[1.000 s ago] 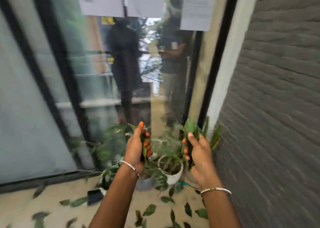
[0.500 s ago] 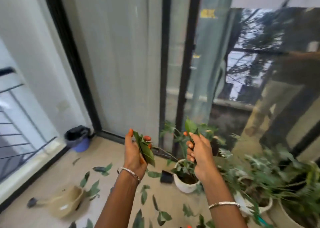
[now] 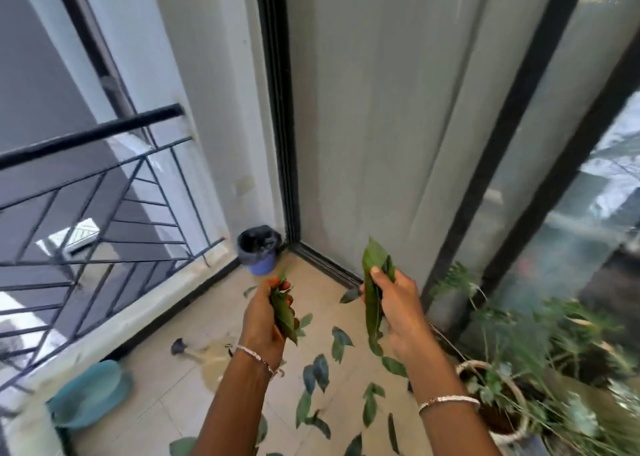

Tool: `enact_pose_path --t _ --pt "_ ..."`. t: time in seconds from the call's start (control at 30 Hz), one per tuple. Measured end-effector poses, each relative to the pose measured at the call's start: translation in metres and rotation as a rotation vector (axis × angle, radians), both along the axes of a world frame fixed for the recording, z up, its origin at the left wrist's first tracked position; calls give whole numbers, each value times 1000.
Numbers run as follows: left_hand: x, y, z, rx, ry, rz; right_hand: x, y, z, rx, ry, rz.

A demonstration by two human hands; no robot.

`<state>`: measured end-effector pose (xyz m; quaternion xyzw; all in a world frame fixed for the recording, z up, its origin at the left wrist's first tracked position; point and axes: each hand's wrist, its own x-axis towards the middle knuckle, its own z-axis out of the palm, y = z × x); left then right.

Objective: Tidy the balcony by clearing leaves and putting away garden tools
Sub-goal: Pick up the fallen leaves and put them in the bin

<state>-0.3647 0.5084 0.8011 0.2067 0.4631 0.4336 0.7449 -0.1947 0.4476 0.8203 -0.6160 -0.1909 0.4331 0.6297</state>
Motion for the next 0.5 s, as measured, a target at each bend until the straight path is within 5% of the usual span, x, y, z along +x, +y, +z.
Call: enact_pose_path --t 0.5 --pt "29 237 -33 -107 135 202 50 278 -53 -151 41 180"
